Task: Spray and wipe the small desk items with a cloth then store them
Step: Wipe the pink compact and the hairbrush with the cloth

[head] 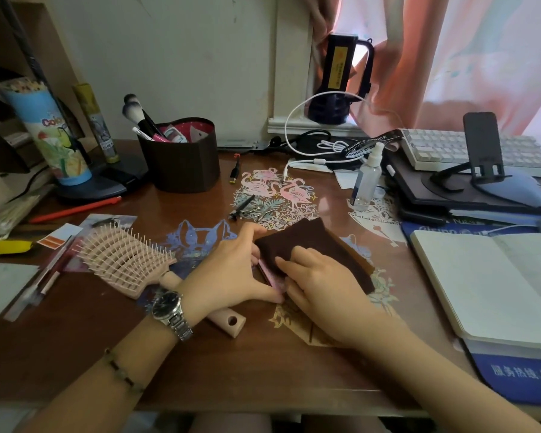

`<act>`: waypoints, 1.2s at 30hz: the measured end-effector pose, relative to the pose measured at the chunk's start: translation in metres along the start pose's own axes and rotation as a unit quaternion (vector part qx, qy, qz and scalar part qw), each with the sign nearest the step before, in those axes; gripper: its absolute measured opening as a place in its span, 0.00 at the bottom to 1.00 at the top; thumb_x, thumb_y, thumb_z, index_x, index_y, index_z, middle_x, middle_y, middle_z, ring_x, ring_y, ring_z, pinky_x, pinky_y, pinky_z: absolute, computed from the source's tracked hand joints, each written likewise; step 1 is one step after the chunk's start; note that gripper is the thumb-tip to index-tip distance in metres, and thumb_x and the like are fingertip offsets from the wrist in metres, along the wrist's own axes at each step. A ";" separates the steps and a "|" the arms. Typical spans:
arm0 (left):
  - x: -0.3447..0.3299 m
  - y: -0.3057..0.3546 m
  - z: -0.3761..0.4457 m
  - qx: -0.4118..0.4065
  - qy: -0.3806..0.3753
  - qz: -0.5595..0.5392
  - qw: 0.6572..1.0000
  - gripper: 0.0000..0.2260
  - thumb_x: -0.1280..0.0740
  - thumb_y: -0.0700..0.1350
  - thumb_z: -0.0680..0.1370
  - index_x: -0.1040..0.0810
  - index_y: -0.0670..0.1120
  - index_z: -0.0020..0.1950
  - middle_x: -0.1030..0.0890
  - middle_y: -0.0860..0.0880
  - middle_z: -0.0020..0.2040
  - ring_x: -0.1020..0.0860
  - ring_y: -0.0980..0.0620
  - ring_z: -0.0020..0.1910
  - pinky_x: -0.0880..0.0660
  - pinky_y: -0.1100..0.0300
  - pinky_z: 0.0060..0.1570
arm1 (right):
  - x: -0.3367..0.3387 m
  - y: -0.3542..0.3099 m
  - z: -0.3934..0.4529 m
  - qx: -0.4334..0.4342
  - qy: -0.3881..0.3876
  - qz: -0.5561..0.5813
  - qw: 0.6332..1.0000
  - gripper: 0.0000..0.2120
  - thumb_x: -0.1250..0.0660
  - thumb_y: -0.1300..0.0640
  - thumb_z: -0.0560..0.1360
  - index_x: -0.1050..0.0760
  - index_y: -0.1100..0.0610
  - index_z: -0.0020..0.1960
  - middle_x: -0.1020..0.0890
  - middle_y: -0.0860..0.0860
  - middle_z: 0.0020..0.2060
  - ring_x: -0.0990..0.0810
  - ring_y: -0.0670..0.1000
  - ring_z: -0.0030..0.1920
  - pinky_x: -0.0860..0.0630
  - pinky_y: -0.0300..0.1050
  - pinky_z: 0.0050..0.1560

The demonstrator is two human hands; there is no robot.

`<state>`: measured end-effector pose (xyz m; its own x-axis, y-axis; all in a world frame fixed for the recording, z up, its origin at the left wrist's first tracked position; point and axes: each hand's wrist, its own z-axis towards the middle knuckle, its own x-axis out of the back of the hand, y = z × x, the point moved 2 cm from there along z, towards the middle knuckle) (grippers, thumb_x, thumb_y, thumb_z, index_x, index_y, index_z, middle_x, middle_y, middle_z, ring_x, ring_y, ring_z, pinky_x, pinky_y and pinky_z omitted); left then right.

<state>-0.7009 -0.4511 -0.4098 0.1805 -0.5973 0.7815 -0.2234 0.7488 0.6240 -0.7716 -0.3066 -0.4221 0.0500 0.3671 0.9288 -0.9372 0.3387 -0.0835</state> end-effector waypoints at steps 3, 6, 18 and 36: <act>0.000 -0.001 0.001 0.004 0.015 -0.007 1.000 0.46 0.20 0.55 0.60 0.41 0.52 0.71 0.26 0.55 0.53 0.24 0.58 0.51 0.26 0.63 0.52 | -0.004 -0.009 0.005 0.006 -0.001 0.004 1.000 0.17 0.46 0.53 0.74 0.20 0.58 0.49 0.26 0.50 0.37 0.25 0.52 0.35 0.27 0.46 0.31; -0.001 -0.003 0.002 0.006 0.027 -0.012 1.000 0.46 0.20 0.53 0.60 0.41 0.51 0.71 0.26 0.56 0.51 0.24 0.58 0.49 0.28 0.66 0.47 | -0.004 -0.009 0.006 0.009 -0.009 0.016 1.000 0.17 0.46 0.53 0.75 0.21 0.58 0.52 0.26 0.51 0.38 0.25 0.53 0.36 0.26 0.48 0.32; -0.003 -0.004 0.000 0.014 0.020 -0.018 1.000 0.48 0.20 0.59 0.56 0.41 0.52 0.70 0.25 0.56 0.53 0.25 0.60 0.52 0.28 0.66 0.52 | 0.004 0.013 0.002 0.030 -0.036 -0.013 0.999 0.20 0.45 0.52 0.73 0.19 0.57 0.56 0.26 0.50 0.37 0.25 0.52 0.36 0.28 0.44 0.32; -0.003 -0.003 0.000 0.013 0.020 -0.008 1.000 0.49 0.20 0.60 0.57 0.42 0.53 0.70 0.26 0.56 0.53 0.25 0.60 0.51 0.30 0.68 0.48 | 0.002 0.017 -0.001 0.034 -0.023 0.120 0.992 0.18 0.40 0.53 0.77 0.23 0.57 0.63 0.33 0.44 0.40 0.28 0.49 0.41 0.29 0.44 0.39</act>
<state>-0.7006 -0.4511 -0.4142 0.2217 -0.5962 0.7716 -0.2453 0.7318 0.6359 -0.7870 -0.2988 -0.4217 -0.1921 0.3905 0.9003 -0.9413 0.1860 -0.2815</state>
